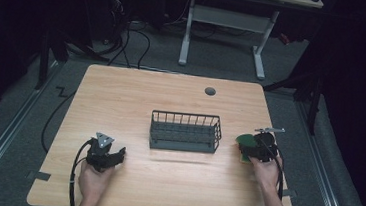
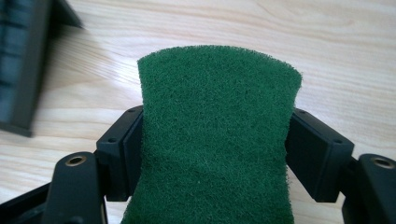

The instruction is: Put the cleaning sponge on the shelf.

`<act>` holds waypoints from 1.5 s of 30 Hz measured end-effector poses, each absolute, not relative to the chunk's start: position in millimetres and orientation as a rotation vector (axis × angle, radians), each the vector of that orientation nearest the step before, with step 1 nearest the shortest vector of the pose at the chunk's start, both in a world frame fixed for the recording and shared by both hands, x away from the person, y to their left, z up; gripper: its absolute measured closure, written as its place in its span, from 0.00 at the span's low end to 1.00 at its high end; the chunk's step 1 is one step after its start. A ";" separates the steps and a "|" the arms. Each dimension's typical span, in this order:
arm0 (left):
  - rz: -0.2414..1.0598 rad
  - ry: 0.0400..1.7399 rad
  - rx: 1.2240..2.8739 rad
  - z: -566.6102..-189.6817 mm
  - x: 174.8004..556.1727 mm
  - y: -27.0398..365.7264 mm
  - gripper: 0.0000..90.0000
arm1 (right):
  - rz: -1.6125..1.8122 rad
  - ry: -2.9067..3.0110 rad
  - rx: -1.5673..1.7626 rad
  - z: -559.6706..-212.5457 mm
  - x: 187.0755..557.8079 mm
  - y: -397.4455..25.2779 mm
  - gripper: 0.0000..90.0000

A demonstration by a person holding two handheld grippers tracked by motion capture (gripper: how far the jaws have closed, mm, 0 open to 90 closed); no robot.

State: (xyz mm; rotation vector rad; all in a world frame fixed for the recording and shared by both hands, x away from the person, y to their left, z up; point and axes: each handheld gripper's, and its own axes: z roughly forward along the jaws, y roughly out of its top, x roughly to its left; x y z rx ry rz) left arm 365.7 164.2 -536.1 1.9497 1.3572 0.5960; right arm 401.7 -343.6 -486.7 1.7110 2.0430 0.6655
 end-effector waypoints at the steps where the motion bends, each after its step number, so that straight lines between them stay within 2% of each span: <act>1: 0.596 1.358 1.950 -536.1 365.7 164.2 0.38 | 0.673 2.047 1.702 -483.5 400.8 -341.5 0.31; 27: 0.597 1.359 1.950 -536.1 365.7 163.9 0.38 | 0.883 2.146 1.463 -416.3 388.7 -312.2 0.31; 37: 0.597 1.357 1.952 -536.0 365.7 163.8 0.38 | 0.964 2.190 1.366 -387.3 399.6 -288.5 0.31; 45: 0.596 1.356 1.953 -536.0 365.6 163.8 0.37 | 0.991 2.243 1.276 -370.3 415.0 -250.0 0.31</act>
